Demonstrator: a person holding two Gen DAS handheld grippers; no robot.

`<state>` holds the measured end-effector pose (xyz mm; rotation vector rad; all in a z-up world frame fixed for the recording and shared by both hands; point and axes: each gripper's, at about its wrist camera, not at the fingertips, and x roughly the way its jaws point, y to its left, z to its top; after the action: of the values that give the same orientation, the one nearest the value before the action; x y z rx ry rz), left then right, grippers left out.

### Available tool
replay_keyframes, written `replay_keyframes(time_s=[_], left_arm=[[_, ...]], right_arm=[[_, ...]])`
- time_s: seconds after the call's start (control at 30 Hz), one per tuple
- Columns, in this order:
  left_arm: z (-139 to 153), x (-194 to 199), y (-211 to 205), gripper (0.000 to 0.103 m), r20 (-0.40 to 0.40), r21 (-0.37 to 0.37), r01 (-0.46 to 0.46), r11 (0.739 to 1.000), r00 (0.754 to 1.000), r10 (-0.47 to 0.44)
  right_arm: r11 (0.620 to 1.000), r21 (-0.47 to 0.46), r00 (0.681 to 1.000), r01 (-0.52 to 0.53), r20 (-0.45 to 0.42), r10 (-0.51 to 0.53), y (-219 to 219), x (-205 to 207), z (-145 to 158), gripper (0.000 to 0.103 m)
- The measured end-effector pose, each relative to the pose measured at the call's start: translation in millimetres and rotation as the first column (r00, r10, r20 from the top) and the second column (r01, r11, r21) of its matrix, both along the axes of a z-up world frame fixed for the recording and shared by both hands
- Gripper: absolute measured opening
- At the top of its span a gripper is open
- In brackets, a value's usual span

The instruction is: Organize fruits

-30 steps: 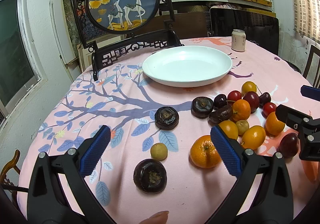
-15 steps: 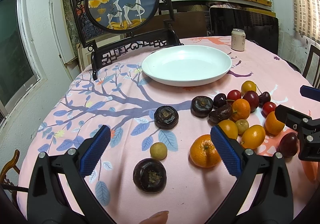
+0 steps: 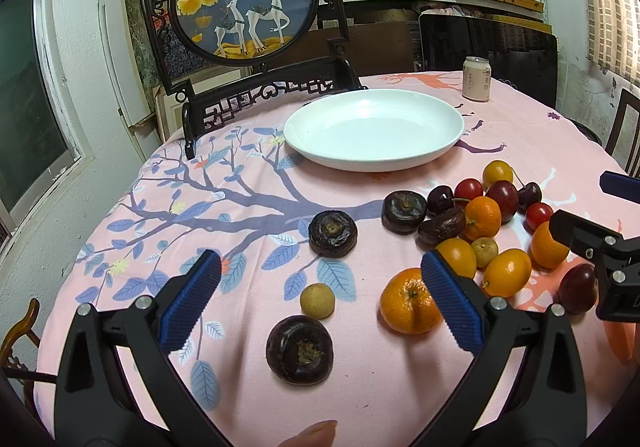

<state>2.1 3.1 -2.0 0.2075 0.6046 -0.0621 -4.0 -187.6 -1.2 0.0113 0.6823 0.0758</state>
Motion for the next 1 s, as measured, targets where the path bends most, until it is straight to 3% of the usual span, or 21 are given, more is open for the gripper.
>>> replay_keyframes(time_s=[0.83, 0.93, 1.0], left_arm=[[-3.9, -1.3, -2.7, 0.101, -0.007, -0.002, 0.001, 1.0, 1.0, -0.001], [-7.0, -0.7, -3.2, 0.101, -0.014, -0.002, 0.003, 1.0, 1.0, -0.003], [-10.9, 0.0, -2.8, 0.101, -0.028, -0.007, 0.007, 1.0, 1.0, -0.008]], right_arm=[[1.0, -0.003, 1.0, -0.004, 0.007, 0.004, 0.7, 0.0, -0.1, 0.102], [1.0, 0.004, 1.0, -0.023, 0.014, 0.023, 1.6, -0.7, -1.6, 0.102], [0.995, 0.032, 0.995, -0.091, 0.047, 0.089, -1.4, -3.1, -3.0, 0.102]])
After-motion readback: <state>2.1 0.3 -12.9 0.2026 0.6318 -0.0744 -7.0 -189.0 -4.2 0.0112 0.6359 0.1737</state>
